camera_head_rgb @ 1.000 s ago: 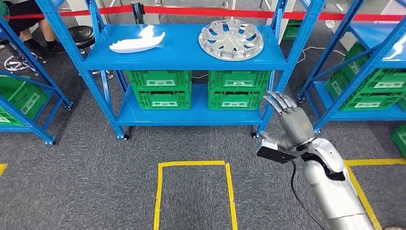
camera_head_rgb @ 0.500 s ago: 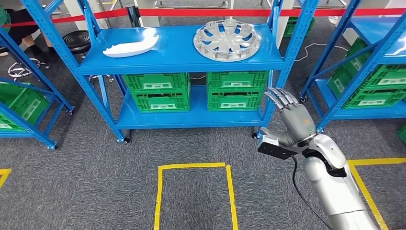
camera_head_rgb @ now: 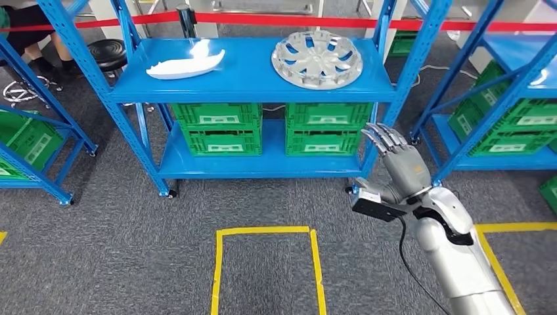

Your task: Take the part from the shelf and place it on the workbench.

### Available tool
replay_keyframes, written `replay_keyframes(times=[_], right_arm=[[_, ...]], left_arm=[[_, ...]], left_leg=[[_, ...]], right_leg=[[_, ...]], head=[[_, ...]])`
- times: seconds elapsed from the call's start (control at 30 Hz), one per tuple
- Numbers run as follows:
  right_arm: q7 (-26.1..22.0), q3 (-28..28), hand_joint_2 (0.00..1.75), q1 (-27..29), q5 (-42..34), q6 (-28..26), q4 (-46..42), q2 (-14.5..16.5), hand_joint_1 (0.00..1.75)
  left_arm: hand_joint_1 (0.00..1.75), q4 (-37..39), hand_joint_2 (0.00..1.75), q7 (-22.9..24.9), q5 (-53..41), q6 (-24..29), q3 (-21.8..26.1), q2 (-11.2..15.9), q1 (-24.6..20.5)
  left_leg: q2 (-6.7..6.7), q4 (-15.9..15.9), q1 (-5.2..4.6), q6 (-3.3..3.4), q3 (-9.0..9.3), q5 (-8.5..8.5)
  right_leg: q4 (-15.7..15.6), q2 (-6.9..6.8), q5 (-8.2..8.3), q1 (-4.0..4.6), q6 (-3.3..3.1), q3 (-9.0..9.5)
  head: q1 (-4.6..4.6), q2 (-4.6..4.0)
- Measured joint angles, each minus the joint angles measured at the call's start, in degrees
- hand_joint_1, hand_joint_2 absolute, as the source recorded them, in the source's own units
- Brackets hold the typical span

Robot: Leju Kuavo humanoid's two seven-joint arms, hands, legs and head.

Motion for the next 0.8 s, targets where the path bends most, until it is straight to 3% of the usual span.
replay_keyframes(times=[0.07, 0.1, 0.13, 0.17, 0.23, 0.27, 0.33, 0.47, 0.5, 0.6, 0.63, 0.67, 0.73, 0.8], right_arm=[[0.0, 0.0, 0.0, 0.5, 0.0, -0.1, 0.0, 0.0, 0.0], [0.0, -0.1, 0.0, 0.8, 0.0, -0.1, 0.0, 0.0, 0.0], [0.0, -0.1, 0.0, 1.1, 0.0, -0.1, 0.0, 0.0, 0.0], [0.0, -0.1, 0.0, 1.3, 0.0, -0.2, 0.0, 0.0, 0.0], [0.0, -0.2, 0.0, 1.3, 0.0, -0.2, 0.0, 0.0, 0.0], [0.0, -0.3, 0.0, 1.4, 0.0, -0.2, 0.0, 0.0, 0.0], [0.0, -0.3, 0.0, 1.5, 0.0, -0.3, 0.0, 0.0, 0.0], [0.0, -0.5, 0.0, 1.6, -0.1, -0.3, -0.1, 0.0, 0.0], [0.0, -0.6, 0.0, 1.6, -0.1, -0.3, -0.1, 0.0, 0.0], [0.0, -0.6, 0.0, 1.8, -0.1, -0.4, -0.2, 0.0, 0.0], [0.0, -0.6, 0.0, 2.0, -0.1, -0.4, -0.2, 0.0, 0.0], [0.0, -0.6, 0.0, 2.1, -0.1, -0.4, -0.2, 0.0, 0.0], [0.0, -0.7, 0.0, 2.2, -0.1, -0.4, -0.2, 0.0, 0.0], [0.0, -0.7, 0.0, 2.2, -0.2, -0.4, -0.2, 0.0, 0.0]], left_arm=[[0.0, 0.0, 0.0, 0.0, -0.1, 0.0, 0.0, 0.0, 0.0], [0.0, 0.0, 0.0, 0.0, -0.1, 0.0, 0.0, 0.0, 0.0], [0.0, 0.0, 0.0, 0.0, -0.1, 0.0, 0.0, 0.0, 0.0], [0.0, 0.0, 0.0, 0.1, -0.2, 0.0, 0.0, 0.0, 0.1], [0.0, 0.0, 0.0, 0.1, -0.3, 0.0, 0.0, -0.1, 0.1], [0.0, 0.0, 0.0, 0.1, -0.3, 0.0, 0.0, -0.1, 0.0], [0.0, 0.0, 0.0, 0.1, -0.5, 0.0, 0.0, -0.1, -0.1], [0.0, 0.0, 0.0, 0.4, -0.6, 0.1, 0.0, -0.1, -0.2], [0.0, 0.0, 0.0, 0.4, -0.6, 0.1, 0.0, -0.1, -0.3], [0.0, 0.0, 0.0, 0.5, -0.6, 0.1, 0.0, -0.2, -0.2], [0.0, 0.0, 0.0, 0.5, -0.6, 0.1, 0.0, -0.2, -0.1], [0.0, 0.0, 0.0, 0.5, -0.6, 0.1, 0.0, -0.2, -0.1], [0.0, 0.0, 0.0, 0.5, -0.6, 0.1, 0.0, -0.1, 0.0], [0.0, 0.0, 0.0, 0.5, -0.6, 0.1, 0.0, -0.1, -0.1]], left_leg=[[0.01, 0.0, -0.03, 0.3, 0.13, -0.27], [0.0, 0.1, -0.05, 0.34, 0.18, -0.44], [-0.01, 0.2, -0.05, 0.32, 0.26, -0.63], [-0.03, 0.4, -0.03, 0.23, 0.4, -0.87], [-0.05, 0.7, 0.02, -0.13, 0.79, -1.46], [-0.08, 0.9, -0.05, -0.43, 0.91, -1.77], [-0.12, 1.0, -0.22, -1.07, 1.0, -2.14], [-0.03, 2.4, -0.17, -2.33, 0.56, -3.33], [-0.01, 4.8, -0.1, -2.6, -0.64, -4.57], [0.02, 15.9, 0.02, -3.03, -6.74, -8.46], [0.02, 17.4, 0.02, -3.03, -7.94, -8.19], [0.02, 16.6, 0.02, -2.97, -7.98, -6.78], [0.03, 9.4, 0.01, -2.6, -5.14, -2.08], [0.01, 2.8, -0.13, -2.12, -2.1, 0.3]], right_leg=[[7.4, 0.0, -2.89, -0.06, 0.36, -4.17], [10.3, -0.01, -3.51, -0.09, 0.48, -6.05], [11.0, -0.01, -2.89, -0.12, 0.53, -6.89], [9.4, -0.03, -1.18, -0.15, 0.52, -6.51], [1.8, -0.13, 3.0, -0.2, 0.33, -3.31], [-1.4, -0.16, 4.16, -0.08, 0.08, -1.8], [-3.8, -0.1, 4.27, 0.19, -0.61, -0.61], [-4.2, 0.06, 4.19, -0.02, -2.07, -0.02], [-4.4, 0.0, 4.11, -0.13, -2.41, 0.26], [-4.3, -0.1, 3.63, -0.08, -2.91, 0.81], [-4.3, -0.06, 3.43, -0.07, -2.92, 1.04], [-4.3, -0.01, 3.21, -0.07, -2.85, 1.34], [-4.3, 0.08, 2.68, -0.07, -2.57, 2.1], [-4.2, 0.13, 2.12, 0.12, -2.0, 2.57]], head=[[0.07, 0.0], [0.05, 0.0], [0.07, 0.0], [0.07, 0.0], [0.05, 0.0], [0.06, 0.0], [0.03, 0.0], [-0.06, 0.0], [-0.11, 0.0], [-0.2, 0.0], [-0.2, 0.0], [-0.2, 0.0], [-0.21, 0.0], [-0.18, 0.0]])
